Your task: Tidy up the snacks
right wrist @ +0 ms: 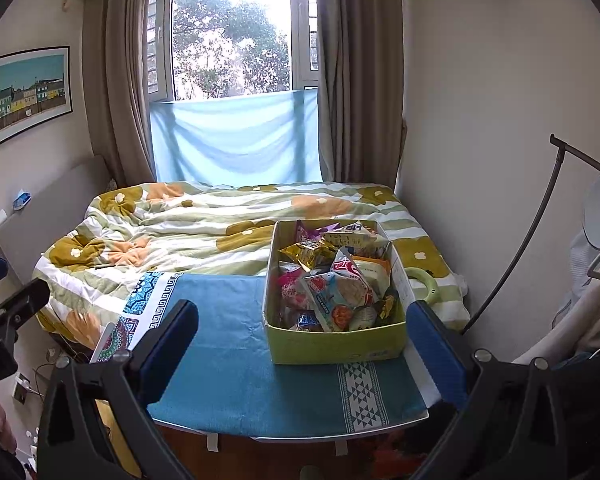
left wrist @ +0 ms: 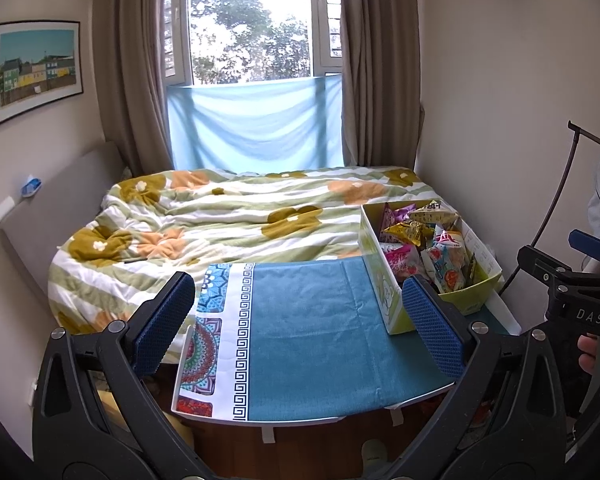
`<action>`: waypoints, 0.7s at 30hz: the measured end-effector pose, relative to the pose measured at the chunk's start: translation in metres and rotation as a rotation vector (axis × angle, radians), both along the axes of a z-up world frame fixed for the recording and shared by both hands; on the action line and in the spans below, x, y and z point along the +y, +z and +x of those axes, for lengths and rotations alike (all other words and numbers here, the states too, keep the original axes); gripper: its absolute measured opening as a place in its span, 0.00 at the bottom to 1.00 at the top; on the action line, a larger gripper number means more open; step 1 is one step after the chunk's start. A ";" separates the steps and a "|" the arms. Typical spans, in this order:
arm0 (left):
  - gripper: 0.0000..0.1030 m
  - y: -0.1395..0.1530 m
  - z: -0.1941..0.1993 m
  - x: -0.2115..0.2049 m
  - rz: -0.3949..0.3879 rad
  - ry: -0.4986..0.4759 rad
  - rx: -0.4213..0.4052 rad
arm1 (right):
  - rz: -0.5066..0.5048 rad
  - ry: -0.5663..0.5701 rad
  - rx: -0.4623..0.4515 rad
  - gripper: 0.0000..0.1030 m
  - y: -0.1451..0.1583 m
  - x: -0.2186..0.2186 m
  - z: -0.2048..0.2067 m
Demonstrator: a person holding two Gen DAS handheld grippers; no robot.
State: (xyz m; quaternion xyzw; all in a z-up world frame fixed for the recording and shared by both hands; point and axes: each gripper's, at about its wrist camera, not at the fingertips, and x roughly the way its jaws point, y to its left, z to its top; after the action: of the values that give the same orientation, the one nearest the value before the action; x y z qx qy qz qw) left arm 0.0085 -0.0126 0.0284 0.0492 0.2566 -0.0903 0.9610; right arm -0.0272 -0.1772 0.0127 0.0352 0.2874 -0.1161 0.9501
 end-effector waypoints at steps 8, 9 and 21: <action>1.00 0.000 0.001 0.002 0.000 0.000 0.002 | -0.001 0.000 -0.002 1.00 0.000 0.000 0.000; 1.00 0.000 0.001 0.002 0.000 -0.001 0.003 | -0.002 0.000 -0.002 1.00 0.001 0.001 0.002; 1.00 0.001 0.001 0.002 0.003 0.003 0.003 | -0.001 -0.002 -0.002 1.00 0.003 0.007 0.006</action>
State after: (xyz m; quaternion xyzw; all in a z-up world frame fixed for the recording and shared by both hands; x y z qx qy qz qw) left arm 0.0096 -0.0102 0.0291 0.0500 0.2584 -0.0884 0.9607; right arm -0.0213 -0.1705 0.0157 0.0352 0.2861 -0.1170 0.9504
